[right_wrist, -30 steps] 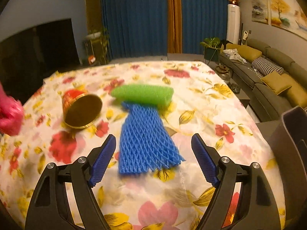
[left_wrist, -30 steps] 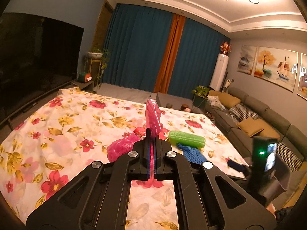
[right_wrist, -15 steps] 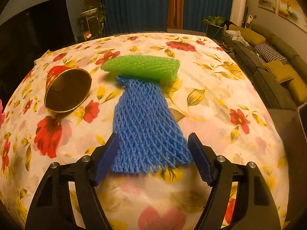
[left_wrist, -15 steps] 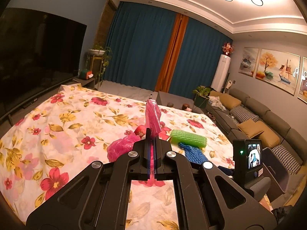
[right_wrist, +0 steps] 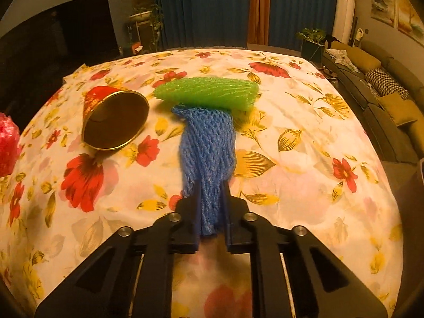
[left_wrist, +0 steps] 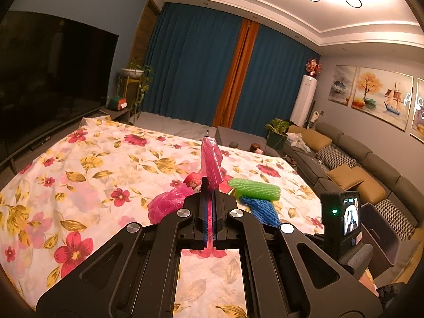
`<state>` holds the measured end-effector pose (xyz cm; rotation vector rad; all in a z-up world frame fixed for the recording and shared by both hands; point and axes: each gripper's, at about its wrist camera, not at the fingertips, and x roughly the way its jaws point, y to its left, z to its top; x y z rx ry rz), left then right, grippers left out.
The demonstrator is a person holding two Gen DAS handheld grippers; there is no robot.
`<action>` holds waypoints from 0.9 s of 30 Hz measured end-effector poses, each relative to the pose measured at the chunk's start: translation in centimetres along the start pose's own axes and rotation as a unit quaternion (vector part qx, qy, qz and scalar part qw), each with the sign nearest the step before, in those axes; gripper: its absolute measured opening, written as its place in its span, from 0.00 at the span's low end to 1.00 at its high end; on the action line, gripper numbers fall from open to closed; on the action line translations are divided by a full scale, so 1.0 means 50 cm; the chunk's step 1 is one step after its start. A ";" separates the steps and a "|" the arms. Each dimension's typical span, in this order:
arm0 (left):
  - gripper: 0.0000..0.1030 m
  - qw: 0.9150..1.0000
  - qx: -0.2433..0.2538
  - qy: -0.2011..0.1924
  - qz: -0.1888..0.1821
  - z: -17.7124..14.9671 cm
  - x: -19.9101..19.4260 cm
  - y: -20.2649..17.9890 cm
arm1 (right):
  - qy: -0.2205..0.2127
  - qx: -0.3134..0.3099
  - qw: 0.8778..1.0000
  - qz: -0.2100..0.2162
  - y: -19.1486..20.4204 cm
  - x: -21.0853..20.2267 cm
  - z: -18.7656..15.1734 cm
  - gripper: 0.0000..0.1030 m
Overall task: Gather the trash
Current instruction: 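Grasp the pink plastic wrapper with the left gripper while the right grasps the blue foam net, then carry the pink wrapper and blue net over the grey bin with both grippers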
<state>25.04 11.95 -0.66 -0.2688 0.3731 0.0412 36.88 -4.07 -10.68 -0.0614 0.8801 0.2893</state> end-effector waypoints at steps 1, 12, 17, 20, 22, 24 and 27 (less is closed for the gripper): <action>0.01 1.000 0.000 0.000 0.000 0.000 0.000 0.000 | -0.005 0.005 1.000 0.007 -0.002 -0.007 -0.004 0.12; 0.01 1.000 -0.002 -0.002 -0.005 -0.001 0.001 -0.003 | -0.092 0.000 0.994 0.056 0.000 -0.159 -0.025 0.12; 0.01 1.000 0.006 -0.005 -0.013 -0.006 -0.002 -0.018 | -0.118 0.009 0.991 0.063 -0.012 -0.215 -0.046 0.12; 0.01 0.999 0.011 -0.004 -0.034 -0.009 -0.008 -0.037 | -0.141 0.010 0.988 0.063 -0.021 -0.259 -0.059 0.12; 0.01 0.999 0.016 -0.004 -0.044 -0.010 -0.011 -0.049 | -0.153 0.012 0.987 0.058 -0.031 -0.286 -0.064 0.12; 0.01 0.998 0.022 -0.004 -0.057 -0.012 -0.017 -0.065 | -0.165 0.015 0.985 0.052 -0.049 -0.315 -0.069 0.12; 0.01 0.997 0.032 -0.003 -0.073 -0.017 -0.029 -0.091 | -0.181 0.020 0.982 0.043 -0.074 -0.352 -0.077 0.12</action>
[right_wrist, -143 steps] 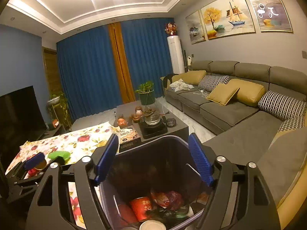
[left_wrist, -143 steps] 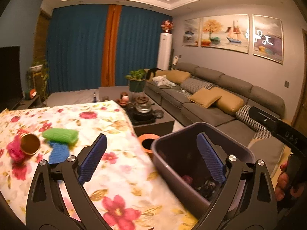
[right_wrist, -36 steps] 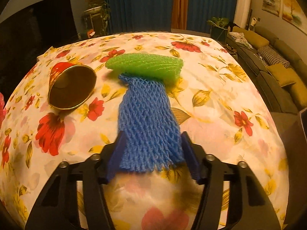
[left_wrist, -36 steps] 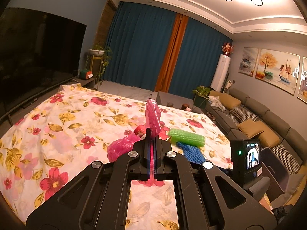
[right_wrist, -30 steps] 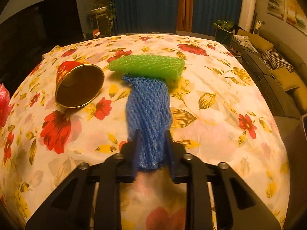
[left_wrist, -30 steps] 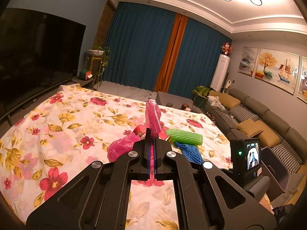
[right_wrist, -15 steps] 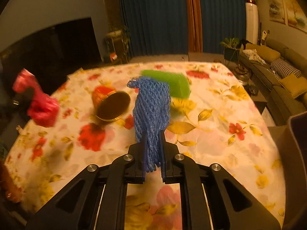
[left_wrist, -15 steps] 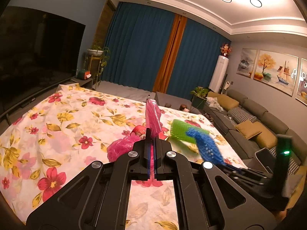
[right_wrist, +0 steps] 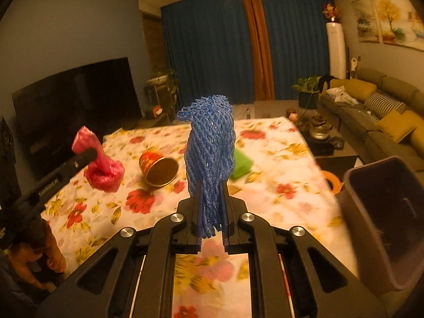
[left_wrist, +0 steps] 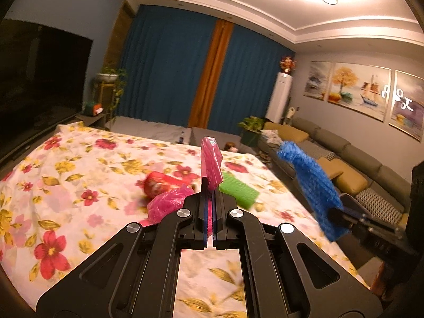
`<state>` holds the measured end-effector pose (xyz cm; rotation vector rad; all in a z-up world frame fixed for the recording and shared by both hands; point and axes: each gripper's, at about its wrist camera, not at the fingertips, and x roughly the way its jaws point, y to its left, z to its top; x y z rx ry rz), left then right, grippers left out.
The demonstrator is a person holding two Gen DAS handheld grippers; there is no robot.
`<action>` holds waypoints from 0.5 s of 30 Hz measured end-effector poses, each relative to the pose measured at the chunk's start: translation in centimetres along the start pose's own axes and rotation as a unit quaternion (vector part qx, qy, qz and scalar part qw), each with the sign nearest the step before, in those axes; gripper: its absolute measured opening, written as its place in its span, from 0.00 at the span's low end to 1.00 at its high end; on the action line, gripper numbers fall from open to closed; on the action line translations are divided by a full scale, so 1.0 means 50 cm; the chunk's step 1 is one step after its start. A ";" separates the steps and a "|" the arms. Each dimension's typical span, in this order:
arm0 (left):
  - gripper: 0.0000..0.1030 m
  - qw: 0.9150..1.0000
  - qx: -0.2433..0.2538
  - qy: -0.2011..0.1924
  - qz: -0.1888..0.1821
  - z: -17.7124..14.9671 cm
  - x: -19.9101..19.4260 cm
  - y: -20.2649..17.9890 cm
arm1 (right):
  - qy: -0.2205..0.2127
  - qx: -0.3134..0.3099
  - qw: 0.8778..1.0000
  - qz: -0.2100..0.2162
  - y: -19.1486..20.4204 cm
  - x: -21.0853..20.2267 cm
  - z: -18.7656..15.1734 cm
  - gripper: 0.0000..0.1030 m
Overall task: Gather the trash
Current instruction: 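Carry the pink wrapper and blue net over the grey bin with both grippers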
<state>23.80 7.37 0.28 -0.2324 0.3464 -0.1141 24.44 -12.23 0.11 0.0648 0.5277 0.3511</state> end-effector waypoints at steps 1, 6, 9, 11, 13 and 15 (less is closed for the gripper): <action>0.01 1.000 0.003 0.000 -0.006 0.000 -0.003 -0.012 | -0.005 0.000 1.000 -0.005 -0.010 -0.015 0.002 0.12; 0.01 0.999 0.023 -0.001 -0.030 0.005 -0.012 -0.080 | -0.020 0.009 0.999 -0.027 -0.059 -0.066 -0.002 0.12; 0.01 0.998 0.041 -0.001 -0.046 0.008 -0.013 -0.131 | -0.024 0.014 0.999 -0.043 -0.091 -0.090 -0.007 0.12; 0.01 0.997 0.054 -0.003 -0.056 0.008 -0.012 -0.167 | -0.027 0.018 0.998 -0.055 -0.116 -0.107 -0.010 0.12; 0.01 0.995 0.066 -0.003 -0.071 0.007 -0.010 -0.216 | -0.031 0.022 0.997 -0.067 -0.144 -0.127 -0.011 0.12; 0.01 0.994 0.075 -0.003 -0.084 0.005 -0.006 -0.256 | -0.035 0.027 0.996 -0.079 -0.168 -0.147 -0.015 0.12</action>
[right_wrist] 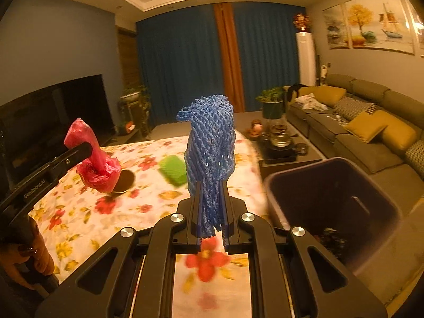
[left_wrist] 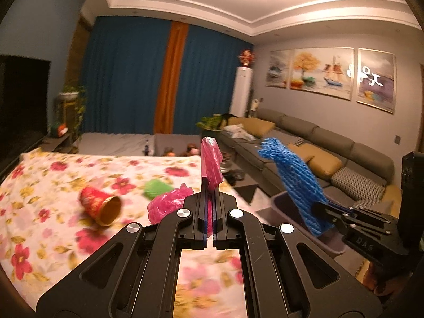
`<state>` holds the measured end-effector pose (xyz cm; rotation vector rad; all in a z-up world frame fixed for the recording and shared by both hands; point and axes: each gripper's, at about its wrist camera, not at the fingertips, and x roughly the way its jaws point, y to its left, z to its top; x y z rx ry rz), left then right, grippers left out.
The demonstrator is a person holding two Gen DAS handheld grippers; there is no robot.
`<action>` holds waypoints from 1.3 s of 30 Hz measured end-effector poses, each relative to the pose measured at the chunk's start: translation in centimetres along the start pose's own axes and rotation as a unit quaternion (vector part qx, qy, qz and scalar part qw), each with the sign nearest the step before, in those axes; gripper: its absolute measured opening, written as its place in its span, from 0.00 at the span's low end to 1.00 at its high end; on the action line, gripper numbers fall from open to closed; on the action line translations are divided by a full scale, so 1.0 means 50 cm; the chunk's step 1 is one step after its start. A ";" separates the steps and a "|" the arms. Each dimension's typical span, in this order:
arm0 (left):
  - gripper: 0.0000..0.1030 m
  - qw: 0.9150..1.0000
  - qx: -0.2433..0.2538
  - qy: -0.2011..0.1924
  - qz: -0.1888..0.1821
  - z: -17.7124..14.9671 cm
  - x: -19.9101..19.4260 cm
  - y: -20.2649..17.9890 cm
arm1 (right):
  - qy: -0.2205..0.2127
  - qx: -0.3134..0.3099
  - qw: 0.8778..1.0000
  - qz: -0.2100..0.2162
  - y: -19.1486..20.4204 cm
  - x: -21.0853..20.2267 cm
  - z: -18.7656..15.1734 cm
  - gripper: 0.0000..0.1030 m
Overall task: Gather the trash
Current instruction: 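Carry the pink wrapper and blue net over the grey bin with both grippers, then open both grippers to drop the wrapper and net into the bin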
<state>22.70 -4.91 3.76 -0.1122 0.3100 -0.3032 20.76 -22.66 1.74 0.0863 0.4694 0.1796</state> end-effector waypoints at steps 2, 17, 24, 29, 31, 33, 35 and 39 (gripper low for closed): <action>0.01 1.000 0.009 0.000 -0.016 0.004 0.012 -0.045 | -0.004 0.005 1.000 -0.011 -0.027 -0.014 0.000 0.12; 0.01 0.994 0.053 0.010 -0.099 0.002 0.112 -0.285 | -0.038 0.050 0.994 -0.087 -0.203 -0.084 -0.007 0.12; 0.01 0.989 0.051 0.020 -0.136 -0.011 0.172 -0.346 | -0.043 0.072 0.991 -0.104 -0.256 -0.085 -0.017 0.12; 0.01 0.986 0.059 0.025 -0.153 -0.027 0.202 -0.377 | -0.049 0.079 0.990 -0.102 -0.277 -0.085 -0.017 0.13; 0.01 0.985 0.060 0.027 -0.157 -0.029 0.212 -0.385 | -0.051 0.079 0.990 -0.101 -0.282 -0.083 -0.017 0.13; 0.01 0.984 0.060 0.029 -0.163 -0.032 0.222 -0.388 | -0.052 0.081 0.990 -0.099 -0.285 -0.081 -0.017 0.13; 0.01 0.984 0.061 0.031 -0.167 -0.034 0.228 -0.392 | -0.052 0.083 0.991 -0.096 -0.280 -0.077 -0.015 0.13; 0.01 0.983 0.061 0.034 -0.171 -0.035 0.238 -0.397 | -0.053 0.084 0.991 -0.094 -0.282 -0.074 -0.015 0.14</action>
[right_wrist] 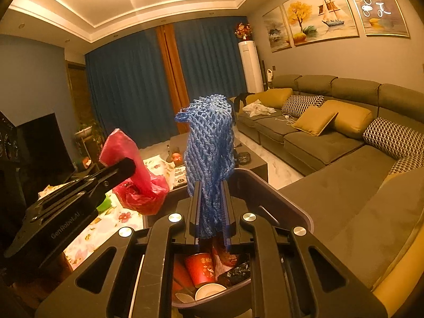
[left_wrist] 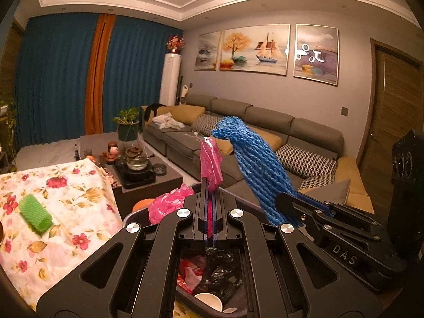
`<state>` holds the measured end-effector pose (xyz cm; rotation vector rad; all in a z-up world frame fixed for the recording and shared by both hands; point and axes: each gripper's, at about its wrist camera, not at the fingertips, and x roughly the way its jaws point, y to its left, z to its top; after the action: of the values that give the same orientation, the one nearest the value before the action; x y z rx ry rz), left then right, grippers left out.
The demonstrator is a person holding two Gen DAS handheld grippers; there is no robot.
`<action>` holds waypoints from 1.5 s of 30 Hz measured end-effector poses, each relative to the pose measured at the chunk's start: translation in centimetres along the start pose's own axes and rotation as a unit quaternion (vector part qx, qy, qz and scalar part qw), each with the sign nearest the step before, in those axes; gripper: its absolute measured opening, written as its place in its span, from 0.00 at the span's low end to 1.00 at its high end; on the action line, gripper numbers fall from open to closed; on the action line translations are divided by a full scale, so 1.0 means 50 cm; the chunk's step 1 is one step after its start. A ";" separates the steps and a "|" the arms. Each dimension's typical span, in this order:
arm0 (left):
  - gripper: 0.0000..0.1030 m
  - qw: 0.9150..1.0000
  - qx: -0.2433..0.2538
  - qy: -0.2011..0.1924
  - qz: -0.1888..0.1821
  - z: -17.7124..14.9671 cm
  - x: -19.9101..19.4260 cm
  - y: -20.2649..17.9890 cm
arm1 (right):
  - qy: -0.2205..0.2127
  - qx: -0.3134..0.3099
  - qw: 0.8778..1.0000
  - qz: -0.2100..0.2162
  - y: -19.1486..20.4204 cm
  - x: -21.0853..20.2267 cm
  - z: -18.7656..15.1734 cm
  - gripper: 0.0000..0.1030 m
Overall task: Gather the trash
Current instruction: 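Open both grippers to drop the wrapper and net into the bin, then move both grippers back over the red cup and green net on the bed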
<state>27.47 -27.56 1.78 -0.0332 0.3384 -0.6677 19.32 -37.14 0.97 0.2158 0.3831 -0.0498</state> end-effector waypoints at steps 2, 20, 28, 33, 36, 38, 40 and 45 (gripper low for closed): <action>0.01 1.000 0.000 0.002 0.000 -0.001 0.005 0.002 | -0.003 0.002 1.000 0.001 -0.003 0.001 0.001 0.15; 0.60 0.999 -0.025 0.022 0.024 -0.025 0.032 0.047 | -0.008 0.030 0.999 -0.020 -0.034 0.002 -0.003 0.53; 0.90 0.996 -0.033 0.008 0.084 -0.033 -0.023 0.091 | -0.018 0.029 0.998 -0.044 -0.019 -0.019 -0.008 0.73; 0.94 0.992 -0.035 0.005 0.118 -0.038 -0.073 0.125 | -0.031 0.015 0.998 -0.047 0.016 -0.035 -0.006 0.81; 0.94 0.989 -0.035 0.003 0.144 -0.044 -0.112 0.154 | -0.034 0.007 0.999 -0.042 0.043 -0.041 -0.003 0.84; 0.94 0.985 -0.035 0.003 0.167 -0.050 -0.139 0.181 | -0.032 0.001 0.999 -0.034 0.063 -0.043 -0.003 0.84; 0.94 0.981 -0.037 0.001 0.191 -0.056 -0.169 0.212 | -0.030 -0.007 0.999 -0.026 0.090 -0.042 -0.005 0.85; 0.94 0.965 -0.056 -0.002 0.255 -0.071 -0.235 0.305 | -0.015 -0.032 0.999 0.002 0.181 -0.019 -0.015 0.85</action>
<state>26.88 -8.09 -0.21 -0.0530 0.3627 -0.1368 18.95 -28.13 2.46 0.1522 0.3528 -0.0359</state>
